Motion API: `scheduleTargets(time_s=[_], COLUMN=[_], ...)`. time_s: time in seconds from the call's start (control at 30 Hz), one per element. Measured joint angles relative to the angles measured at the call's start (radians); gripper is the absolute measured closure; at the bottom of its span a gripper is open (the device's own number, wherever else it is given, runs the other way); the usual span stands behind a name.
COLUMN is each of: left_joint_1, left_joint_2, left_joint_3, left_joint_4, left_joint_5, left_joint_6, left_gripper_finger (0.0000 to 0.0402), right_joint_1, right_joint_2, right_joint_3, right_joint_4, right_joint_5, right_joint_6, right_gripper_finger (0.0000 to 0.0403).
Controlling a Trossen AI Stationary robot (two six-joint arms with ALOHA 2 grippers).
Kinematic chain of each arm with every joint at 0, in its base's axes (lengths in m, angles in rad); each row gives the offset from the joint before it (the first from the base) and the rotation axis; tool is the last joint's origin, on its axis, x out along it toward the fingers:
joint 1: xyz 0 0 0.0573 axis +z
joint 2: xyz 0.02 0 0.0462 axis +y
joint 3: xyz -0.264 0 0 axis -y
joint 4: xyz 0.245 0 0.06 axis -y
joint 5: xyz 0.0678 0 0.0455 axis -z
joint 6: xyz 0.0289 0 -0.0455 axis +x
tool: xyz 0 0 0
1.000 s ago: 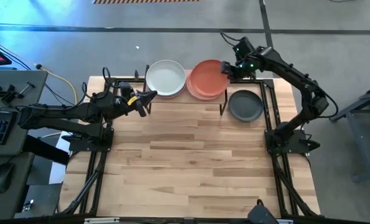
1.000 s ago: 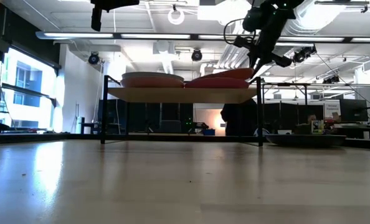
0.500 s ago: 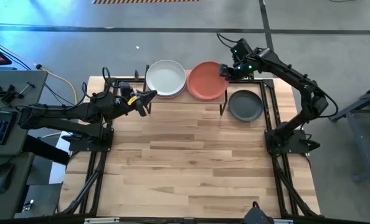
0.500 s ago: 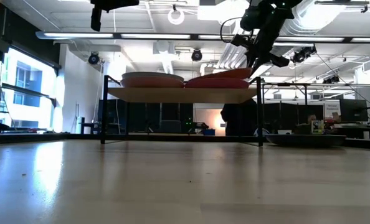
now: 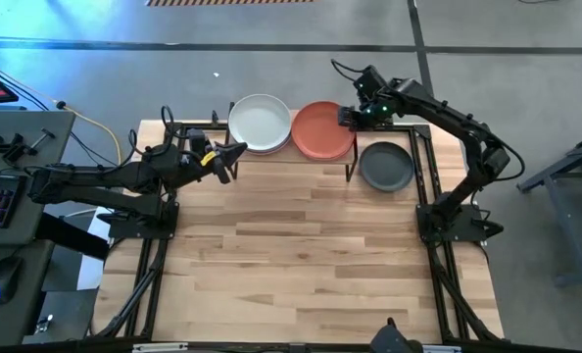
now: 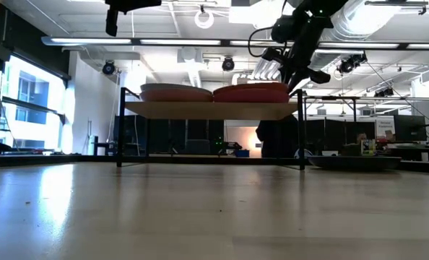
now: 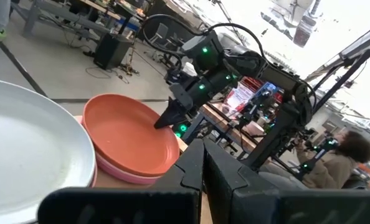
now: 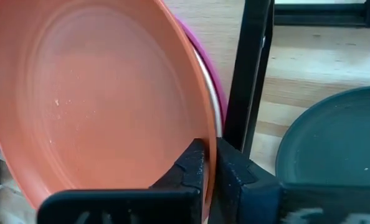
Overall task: Place and stack plates onto a shelf
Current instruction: Stack the brown plate on the light orange plate
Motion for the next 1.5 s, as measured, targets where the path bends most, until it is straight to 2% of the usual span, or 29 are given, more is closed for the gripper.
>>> scheduleTargets(time_s=[0.13,0.43,0.63,0.83,1.1,1.27,1.4,1.5], left_joint_1=[0.0,0.0,0.0,0.0,0.0,0.0,0.0,0.0], left_joint_2=[0.0,0.0,0.0,0.0,0.0,0.0,0.0,0.0], left_joint_3=[0.0,0.0,0.0,0.0,0.0,0.0,0.0,0.0], left_joint_4=[0.0,0.0,0.0,0.0,0.0,0.0,0.0,0.0], left_joint_5=[0.003,0.004,0.006,0.006,-0.002,-0.005,-0.005,-0.005], left_joint_6=[-0.016,-0.016,-0.02,-0.021,-0.021,-0.021,-0.021,-0.021], left_gripper_finger=[0.0402,0.0402,0.0401,0.0401,0.0402,0.0402,0.0402,0.0402], right_joint_1=[0.0,0.002,-0.002,-0.011,-0.055,-0.048,-0.028,-0.028], right_joint_2=[0.0,-0.008,-0.018,-0.028,-0.144,-0.233,-0.313,-0.395], right_joint_3=[0.0,0.0,0.0,-0.001,-0.001,-0.007,-0.102,-0.267], right_joint_4=[0.0,-0.024,-0.024,-0.048,-0.077,-0.118,-0.077,0.043], right_joint_5=[0.006,0.013,0.005,-0.008,0.008,0.078,0.122,0.132], right_joint_6=[-0.008,-0.073,-0.087,-0.154,-0.266,-0.345,-0.357,-0.309], right_gripper_finger=[0.0375,0.0293,0.0272,0.0271,0.0272,0.0274,0.0305,0.0365])
